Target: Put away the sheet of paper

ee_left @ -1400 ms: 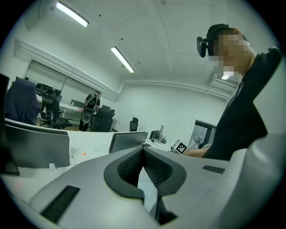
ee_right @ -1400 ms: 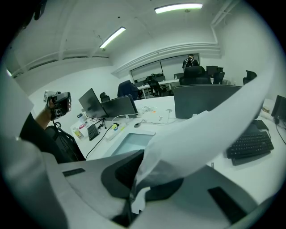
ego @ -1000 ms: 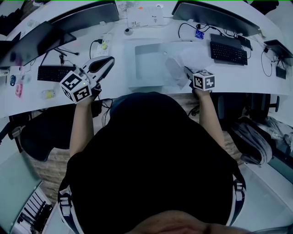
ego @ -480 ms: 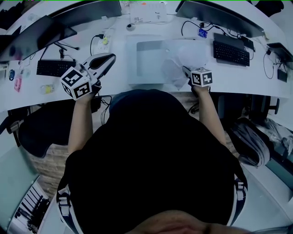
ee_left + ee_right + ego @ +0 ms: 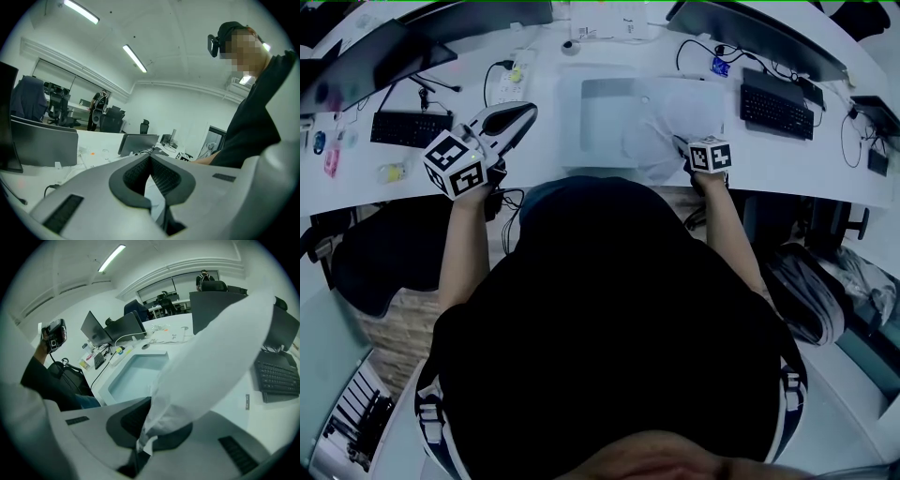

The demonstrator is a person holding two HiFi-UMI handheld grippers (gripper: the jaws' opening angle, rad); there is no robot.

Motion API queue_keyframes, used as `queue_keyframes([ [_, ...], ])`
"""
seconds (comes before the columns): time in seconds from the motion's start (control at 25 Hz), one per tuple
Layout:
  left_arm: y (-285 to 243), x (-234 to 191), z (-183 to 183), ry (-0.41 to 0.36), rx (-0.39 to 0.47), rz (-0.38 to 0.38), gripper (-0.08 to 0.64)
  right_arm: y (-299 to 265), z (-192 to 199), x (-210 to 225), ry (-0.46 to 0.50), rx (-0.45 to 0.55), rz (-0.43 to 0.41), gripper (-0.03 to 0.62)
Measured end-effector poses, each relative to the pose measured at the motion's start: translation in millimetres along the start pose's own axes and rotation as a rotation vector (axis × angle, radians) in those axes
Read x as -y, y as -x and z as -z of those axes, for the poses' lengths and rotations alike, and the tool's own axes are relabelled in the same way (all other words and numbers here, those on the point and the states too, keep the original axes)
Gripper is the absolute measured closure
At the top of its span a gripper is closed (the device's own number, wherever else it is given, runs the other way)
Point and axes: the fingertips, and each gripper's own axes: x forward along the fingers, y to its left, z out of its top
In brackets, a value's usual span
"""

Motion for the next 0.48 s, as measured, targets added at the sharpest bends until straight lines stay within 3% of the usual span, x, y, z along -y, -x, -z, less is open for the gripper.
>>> queue_keyframes([
  [0.48,-1,-12,9,0.029,-0.009,-0.027,0.54,-33,11,21,-0.026,-0.085,-0.007,0.578],
])
